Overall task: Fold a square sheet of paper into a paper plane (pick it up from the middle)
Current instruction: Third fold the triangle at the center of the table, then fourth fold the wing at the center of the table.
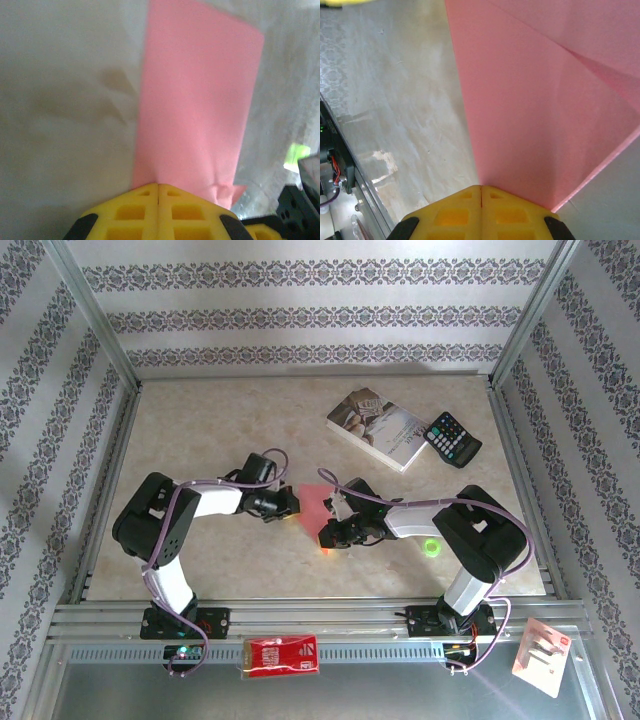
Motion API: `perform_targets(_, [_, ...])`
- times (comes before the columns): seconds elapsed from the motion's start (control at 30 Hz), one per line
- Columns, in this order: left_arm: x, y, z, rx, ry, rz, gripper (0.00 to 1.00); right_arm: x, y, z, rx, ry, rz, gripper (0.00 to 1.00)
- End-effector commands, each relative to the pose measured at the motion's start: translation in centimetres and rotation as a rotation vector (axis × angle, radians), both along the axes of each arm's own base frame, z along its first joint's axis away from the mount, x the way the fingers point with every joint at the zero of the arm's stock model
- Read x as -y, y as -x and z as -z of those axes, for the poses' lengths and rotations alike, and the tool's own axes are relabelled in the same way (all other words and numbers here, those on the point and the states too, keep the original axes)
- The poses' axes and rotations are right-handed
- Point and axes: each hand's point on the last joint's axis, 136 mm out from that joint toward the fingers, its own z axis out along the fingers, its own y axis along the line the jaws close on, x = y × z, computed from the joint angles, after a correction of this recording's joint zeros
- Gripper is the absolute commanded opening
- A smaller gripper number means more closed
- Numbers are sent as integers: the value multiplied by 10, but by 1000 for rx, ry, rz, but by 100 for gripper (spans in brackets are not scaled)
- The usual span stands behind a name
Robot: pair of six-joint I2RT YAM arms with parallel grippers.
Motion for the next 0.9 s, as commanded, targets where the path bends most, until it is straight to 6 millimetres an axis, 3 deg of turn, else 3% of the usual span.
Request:
perform_targets(0.0, [-33, -23, 9, 37, -115, -82, 5, 57, 40, 53, -155, 277, 24, 0])
perform_targets(0.2, [-27, -21, -23, 79, -25, -94, 13, 40, 37, 35, -124, 184, 7, 0])
perform_targets(0.3, [-21, -1, -38, 86, 19, -85, 20, 21, 30, 1, -62, 64, -5, 1])
perform_targets(0.4, [-19, 19, -44, 90, 42, -86, 26, 11, 6, -36, 25, -40, 51, 3])
perform_targets(0.47, [-18, 26, -46, 96, 61, -91, 29, 10, -9, -48, 75, -59, 84, 5])
perform_targets(0.67, [0, 32, -47, 91, 86, -43, 42, 21, -44, -34, 93, 14, 162, 6])
perform_targets(0.87, [10, 32, -35, 45, 71, -3, 47, 28, -53, -11, 68, 67, 173, 3])
